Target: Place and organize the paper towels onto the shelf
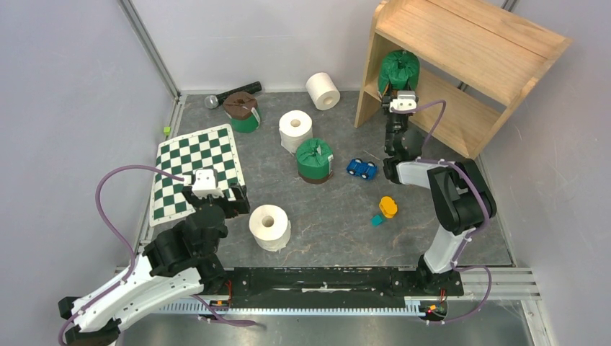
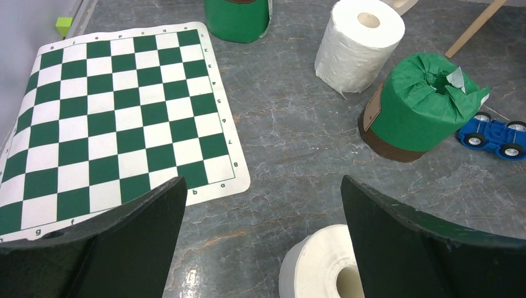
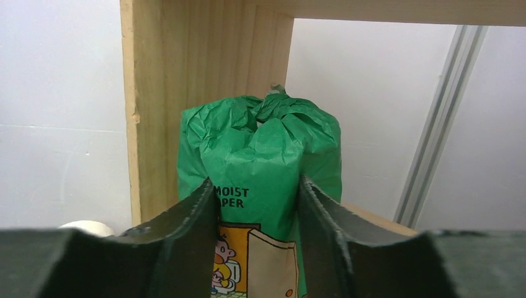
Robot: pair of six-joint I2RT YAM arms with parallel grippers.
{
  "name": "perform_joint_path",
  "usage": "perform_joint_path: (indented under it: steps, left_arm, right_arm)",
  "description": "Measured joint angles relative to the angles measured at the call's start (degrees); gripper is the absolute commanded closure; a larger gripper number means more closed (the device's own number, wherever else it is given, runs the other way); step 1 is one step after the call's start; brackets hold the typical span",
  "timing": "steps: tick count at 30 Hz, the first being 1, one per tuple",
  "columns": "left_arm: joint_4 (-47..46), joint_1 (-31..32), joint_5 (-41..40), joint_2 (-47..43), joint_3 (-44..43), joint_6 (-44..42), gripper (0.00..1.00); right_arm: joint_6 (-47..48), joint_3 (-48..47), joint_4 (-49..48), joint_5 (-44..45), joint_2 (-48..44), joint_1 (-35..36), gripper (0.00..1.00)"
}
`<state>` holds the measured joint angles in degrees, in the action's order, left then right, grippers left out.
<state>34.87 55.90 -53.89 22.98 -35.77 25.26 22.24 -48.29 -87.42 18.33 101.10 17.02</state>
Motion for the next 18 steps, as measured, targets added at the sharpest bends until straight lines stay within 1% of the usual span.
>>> perform_joint_path:
  steps: [3,9,14,18]
  left_arm:
    - [-0.09,0.0,0.0,0.0,0.13,0.02,0.0]
    - [-0.31,0.0,0.0,-0.02,0.2,0.0,0.0]
    - [-0.31,0.0,-0.04,-0.13,0.17,0.0,0.0]
    - [-0.31,0.0,-0.04,-0.17,0.2,0.02,0.0]
  right_arm:
    - [-0.79,-3.85,0.94,0.63,2.56,0.0,0.62]
    - [-2.29,-9.55,1.27,1.46,7.15,0.02,0.6]
    - [-1.99,-13.22,0.2,4.57,10.19,-0.04,0.54]
    - [-1.6,-14.6,-0.24,5.75,11.37,-0.04,0.44]
